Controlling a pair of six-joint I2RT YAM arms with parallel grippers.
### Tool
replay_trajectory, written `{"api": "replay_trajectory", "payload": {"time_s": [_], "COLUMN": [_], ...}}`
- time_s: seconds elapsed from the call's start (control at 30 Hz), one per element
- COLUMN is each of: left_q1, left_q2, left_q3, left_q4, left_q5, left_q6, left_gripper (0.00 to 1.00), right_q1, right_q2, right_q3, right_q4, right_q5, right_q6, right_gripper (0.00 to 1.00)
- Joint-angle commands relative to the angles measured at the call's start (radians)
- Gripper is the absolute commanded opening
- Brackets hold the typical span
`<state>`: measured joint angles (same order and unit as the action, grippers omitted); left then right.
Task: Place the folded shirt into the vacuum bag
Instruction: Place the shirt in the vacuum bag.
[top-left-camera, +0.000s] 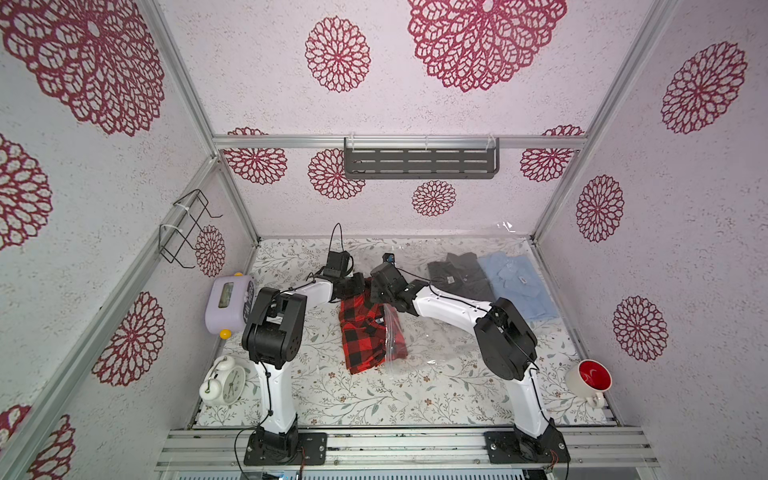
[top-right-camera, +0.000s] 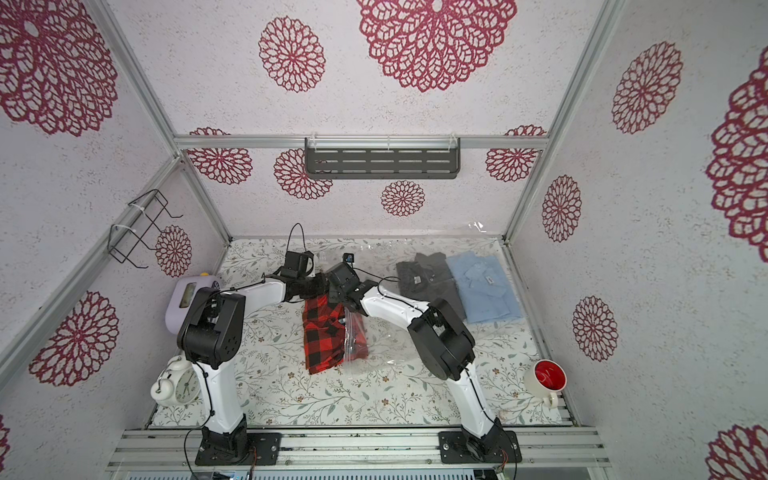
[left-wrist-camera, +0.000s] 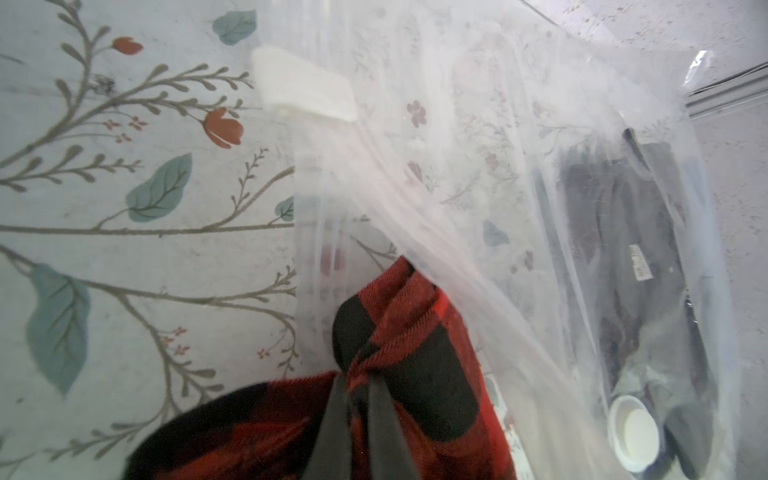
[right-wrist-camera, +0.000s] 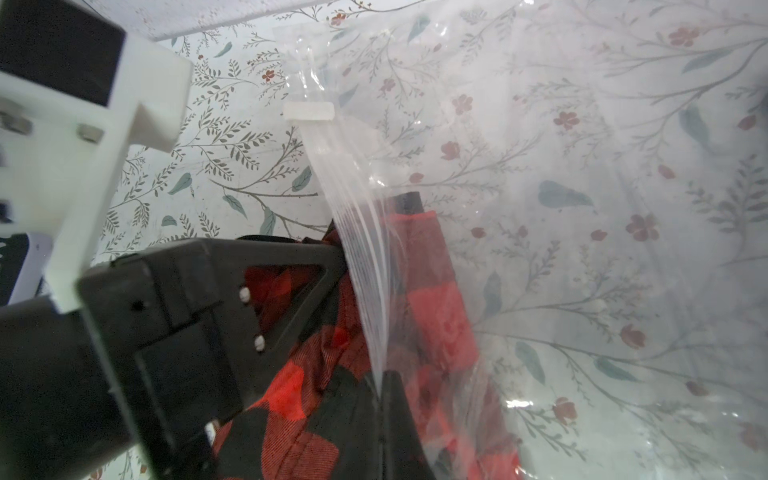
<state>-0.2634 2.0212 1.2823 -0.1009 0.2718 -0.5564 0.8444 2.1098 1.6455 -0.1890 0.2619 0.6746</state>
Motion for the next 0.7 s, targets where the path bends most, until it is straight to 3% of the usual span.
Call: {"api": "replay_trajectory", "payload": {"time_s": [0.0, 0.4, 0.53, 0.67], "left_q1": [-0.003, 0.0, 0.001, 0.014], "left_q2": [-0.044, 0.024, -0.022, -0.127], "left_q3": [-0.014, 0.033, 0.002, -0.045], "left_q4": [0.092, 0.166, 0.121, 0.028], "left_q5": [0.082, 0.02, 0.008, -0.059], "left_q6": [-0.063, -0.171, -0.155, -0.134], "left_gripper": [0.0, 0.02, 0.5, 0.68], "right_q1": [0.011, 0.023, 0.022, 0.019], "right_q2": [-0.005, -0.017, -0.017, -0.017], "right_q3": [0.029, 0.039, 0.038, 0.039], "right_q4": [-0.02, -0.028, -0.039, -0.047], "right_q5": [0.026, 0.029, 0.043, 0.05], "right_q6": [0.013, 0.007, 0.003, 0.001], "right_gripper": [0.0, 0.0, 0.0, 0.0]}}
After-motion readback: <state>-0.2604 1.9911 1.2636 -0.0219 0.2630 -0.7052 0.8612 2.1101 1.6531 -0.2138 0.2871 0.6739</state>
